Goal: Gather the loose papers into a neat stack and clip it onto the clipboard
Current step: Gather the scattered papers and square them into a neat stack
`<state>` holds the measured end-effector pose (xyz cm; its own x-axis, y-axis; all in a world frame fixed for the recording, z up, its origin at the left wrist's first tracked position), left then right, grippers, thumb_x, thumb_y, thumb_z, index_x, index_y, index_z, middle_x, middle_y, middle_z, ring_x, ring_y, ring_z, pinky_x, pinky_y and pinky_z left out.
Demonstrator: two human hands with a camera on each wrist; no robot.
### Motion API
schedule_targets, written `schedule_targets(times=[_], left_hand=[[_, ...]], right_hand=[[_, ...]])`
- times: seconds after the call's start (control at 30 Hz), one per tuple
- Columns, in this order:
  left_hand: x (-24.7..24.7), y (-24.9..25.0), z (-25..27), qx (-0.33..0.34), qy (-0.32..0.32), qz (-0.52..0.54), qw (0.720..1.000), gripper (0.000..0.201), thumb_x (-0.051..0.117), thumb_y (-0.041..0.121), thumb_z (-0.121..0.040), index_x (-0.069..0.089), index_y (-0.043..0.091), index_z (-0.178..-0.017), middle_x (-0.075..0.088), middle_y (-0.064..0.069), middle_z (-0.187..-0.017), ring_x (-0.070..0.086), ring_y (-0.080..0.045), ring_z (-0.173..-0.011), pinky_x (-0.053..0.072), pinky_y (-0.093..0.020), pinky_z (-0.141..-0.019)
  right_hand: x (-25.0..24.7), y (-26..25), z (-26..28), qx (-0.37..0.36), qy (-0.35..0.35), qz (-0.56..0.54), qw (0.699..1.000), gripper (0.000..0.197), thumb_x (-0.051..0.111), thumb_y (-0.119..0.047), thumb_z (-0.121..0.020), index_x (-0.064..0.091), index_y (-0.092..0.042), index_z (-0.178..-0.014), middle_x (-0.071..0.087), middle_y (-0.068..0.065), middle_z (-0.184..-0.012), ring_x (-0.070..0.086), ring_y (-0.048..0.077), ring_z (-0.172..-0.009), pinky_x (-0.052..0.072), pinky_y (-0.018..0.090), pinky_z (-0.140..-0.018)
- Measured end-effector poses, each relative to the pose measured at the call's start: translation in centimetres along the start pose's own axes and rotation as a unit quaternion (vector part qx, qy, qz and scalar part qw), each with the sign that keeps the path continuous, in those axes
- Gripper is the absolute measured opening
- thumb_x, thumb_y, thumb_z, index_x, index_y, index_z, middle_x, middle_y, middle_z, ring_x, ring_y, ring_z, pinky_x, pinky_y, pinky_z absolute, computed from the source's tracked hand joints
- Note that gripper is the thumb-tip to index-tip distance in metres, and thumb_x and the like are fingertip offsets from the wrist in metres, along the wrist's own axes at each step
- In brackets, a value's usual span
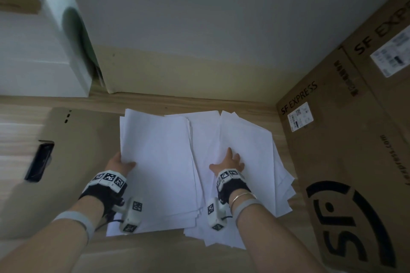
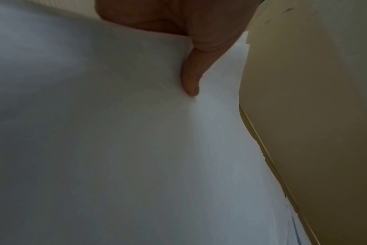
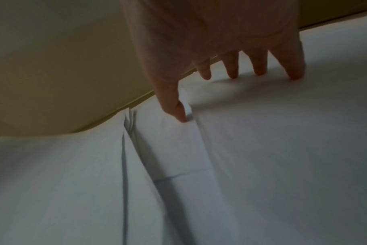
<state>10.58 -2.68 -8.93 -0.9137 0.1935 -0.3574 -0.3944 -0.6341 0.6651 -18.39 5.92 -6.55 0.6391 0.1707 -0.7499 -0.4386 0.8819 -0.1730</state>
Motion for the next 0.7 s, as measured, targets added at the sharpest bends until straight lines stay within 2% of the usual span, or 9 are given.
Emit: schedule_targets(times=[0.1, 0.17, 0.27, 0.37, 0.43, 0.5, 0.57, 0.63, 0.7], left_hand=[[0.1, -0.1, -0.3, -0.005, -0.001, 0.009, 1.0, 0.048, 0.059, -0.005, -0.084, 0.048, -0.004, -0.131, 0.055, -0.027, -0.131, 0.054, -0.042, -0.119, 0.041, -0.048, -0.104], [0.2, -0.2, -0.4, -0.005, -0.001, 0.01, 1.0, 0.048, 0.06, -0.005, -0.083, 0.049, -0.005, -0.13, 0.056, -0.028, -0.13, 0.054, -0.042, -0.119, 0.041, -0.047, -0.104], [0.2, -0.2, -0.5, -0.003, -0.004, 0.013, 1.0, 0.049, 0.059, -0.006, -0.084, 0.048, -0.004, -0.131, 0.056, -0.027, -0.13, 0.054, -0.042, -0.118, 0.041, -0.046, -0.103], [0.2, -0.1, -0.6, -0.003, -0.001, 0.014, 1.0, 0.048, 0.059, -0.006, -0.084, 0.048, -0.005, -0.131, 0.056, -0.028, -0.129, 0.055, -0.042, -0.118, 0.041, -0.045, -0.101], [0.2, -0.1, -0.6, -0.003, 0.0, 0.018, 1.0, 0.047, 0.06, -0.006, -0.083, 0.049, -0.005, -0.129, 0.056, -0.029, -0.129, 0.055, -0.042, -0.117, 0.042, -0.045, -0.101], [0.1, -0.1, -0.7, -0.004, -0.002, 0.019, 1.0, 0.047, 0.06, -0.006, -0.083, 0.05, -0.005, -0.129, 0.057, -0.028, -0.127, 0.056, -0.042, -0.116, 0.042, -0.044, -0.1], [0.0, -0.2, -0.9, -0.007, -0.007, 0.024, 1.0, 0.047, 0.061, -0.006, -0.083, 0.051, -0.004, -0.129, 0.058, -0.028, -0.127, 0.056, -0.042, -0.116, 0.042, -0.045, -0.1], [0.0, -0.4, -1.0, -0.007, -0.012, 0.034, 0.999, 0.048, 0.06, -0.007, -0.082, 0.051, -0.003, -0.129, 0.058, -0.028, -0.127, 0.056, -0.042, -0.116, 0.042, -0.046, -0.102], [0.0, -0.6, -1.0, -0.008, -0.013, 0.038, 0.999, 0.048, 0.06, -0.008, -0.083, 0.05, -0.003, -0.13, 0.058, -0.028, -0.127, 0.056, -0.042, -0.116, 0.042, -0.045, -0.101]], right_hand=[[0.5, -0.3, 0.0, 0.005, -0.018, 0.038, 0.999, 0.091, 0.059, -0.03, -0.085, -0.006, -0.03, -0.149, -0.006, 0.003, -0.159, 0.002, 0.038, -0.144, 0.023, 0.054, -0.114], [0.3, -0.5, -0.2, -0.008, -0.009, 0.082, 0.997, 0.091, 0.057, -0.022, -0.088, -0.012, -0.03, -0.148, 0.0, 0.007, -0.159, 0.014, 0.041, -0.142, 0.03, 0.05, -0.112], [-0.8, -1.4, -0.5, -0.088, 0.042, 0.138, 0.986, 0.093, 0.049, -0.008, -0.089, -0.021, -0.033, -0.145, 0.038, 0.014, -0.143, 0.052, 0.034, -0.12, 0.045, 0.04, -0.095], [-2.2, -3.2, 0.0, -0.147, 0.03, 0.185, 0.971, 0.081, 0.039, -0.004, -0.092, -0.01, -0.038, -0.147, 0.057, 0.014, -0.115, 0.059, 0.029, -0.108, 0.047, 0.036, -0.088], [-2.5, -4.4, 0.4, -0.151, 0.027, 0.184, 0.971, 0.054, 0.034, -0.006, -0.095, 0.024, -0.019, -0.147, 0.055, 0.016, -0.128, 0.054, 0.03, -0.118, 0.044, 0.034, -0.097], [-2.0, -5.2, 0.5, -0.132, 0.053, 0.155, 0.978, 0.036, 0.038, -0.008, -0.094, 0.049, -0.004, -0.128, 0.055, 0.014, -0.132, 0.055, 0.03, -0.118, 0.045, 0.032, -0.096], [-0.8, -5.4, 0.4, -0.097, 0.052, 0.115, 0.987, 0.047, 0.047, -0.022, -0.092, 0.04, -0.005, -0.136, 0.044, 0.01, -0.142, 0.047, 0.03, -0.126, 0.044, 0.037, -0.098], [0.2, -5.3, 0.3, -0.064, 0.022, 0.096, 0.993, 0.076, 0.054, -0.035, -0.088, 0.015, -0.011, -0.148, 0.02, 0.005, -0.154, 0.028, 0.03, -0.137, 0.039, 0.044, -0.104], [0.6, -5.2, 0.1, -0.049, 0.007, 0.098, 0.994, 0.089, 0.06, -0.034, -0.084, 0.003, -0.016, -0.15, 0.009, 0.003, -0.156, 0.019, 0.03, -0.14, 0.038, 0.049, -0.105]])
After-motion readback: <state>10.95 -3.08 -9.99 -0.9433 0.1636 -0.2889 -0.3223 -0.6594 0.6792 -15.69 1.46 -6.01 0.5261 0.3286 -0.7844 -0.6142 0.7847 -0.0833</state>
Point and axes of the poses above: each hand's wrist, its own z-axis away from the middle knuckle, its own x-axis out of the palm, y = z × x, the point moved 3 cm from there along -z, towards the middle knuckle
